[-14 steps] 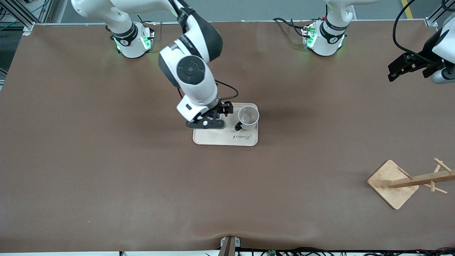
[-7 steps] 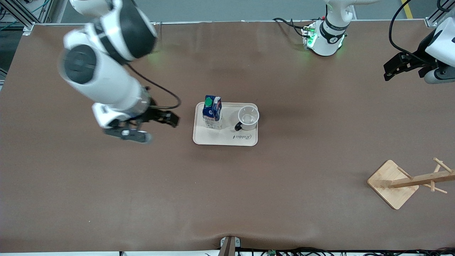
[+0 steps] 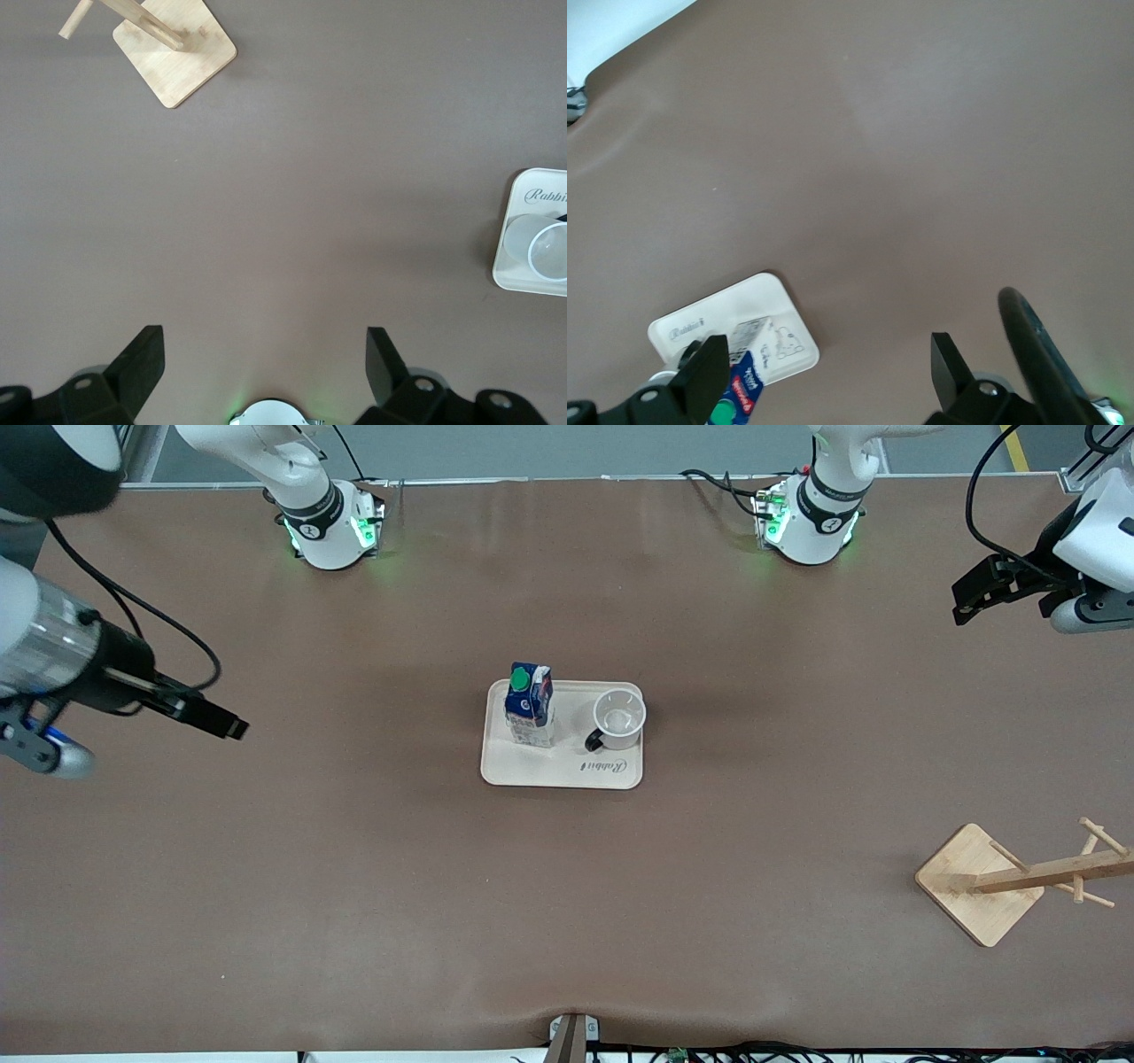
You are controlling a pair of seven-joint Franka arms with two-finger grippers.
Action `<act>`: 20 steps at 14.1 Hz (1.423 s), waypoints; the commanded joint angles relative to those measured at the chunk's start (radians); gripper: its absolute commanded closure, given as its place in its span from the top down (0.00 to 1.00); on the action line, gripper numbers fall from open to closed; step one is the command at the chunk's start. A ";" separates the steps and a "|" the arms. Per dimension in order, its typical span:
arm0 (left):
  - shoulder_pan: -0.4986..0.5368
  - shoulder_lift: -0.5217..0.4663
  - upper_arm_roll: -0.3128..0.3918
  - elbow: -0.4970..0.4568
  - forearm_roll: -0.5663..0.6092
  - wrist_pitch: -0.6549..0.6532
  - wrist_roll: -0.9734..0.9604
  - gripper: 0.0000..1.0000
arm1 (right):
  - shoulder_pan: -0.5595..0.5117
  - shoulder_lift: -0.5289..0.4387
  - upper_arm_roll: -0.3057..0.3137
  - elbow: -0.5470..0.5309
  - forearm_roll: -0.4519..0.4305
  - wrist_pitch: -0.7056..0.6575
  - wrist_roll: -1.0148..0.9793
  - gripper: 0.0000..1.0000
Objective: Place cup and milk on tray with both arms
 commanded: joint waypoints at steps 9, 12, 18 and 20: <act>0.008 -0.011 -0.006 -0.005 -0.044 0.008 -0.006 1.00 | -0.228 -0.276 0.073 -0.472 -0.020 0.162 -0.332 1.00; 0.006 0.001 -0.006 0.004 -0.052 0.015 -0.031 1.00 | -0.253 -0.276 0.103 -0.474 -0.021 0.170 -0.348 1.00; 0.009 0.000 -0.006 -0.020 -0.055 0.100 -0.111 1.00 | -0.256 -0.262 0.196 -0.296 -0.034 0.089 -0.357 1.00; 0.009 0.004 -0.006 -0.017 -0.054 0.110 -0.108 1.00 | -0.272 -0.256 0.164 -0.285 -0.040 0.087 -0.358 1.00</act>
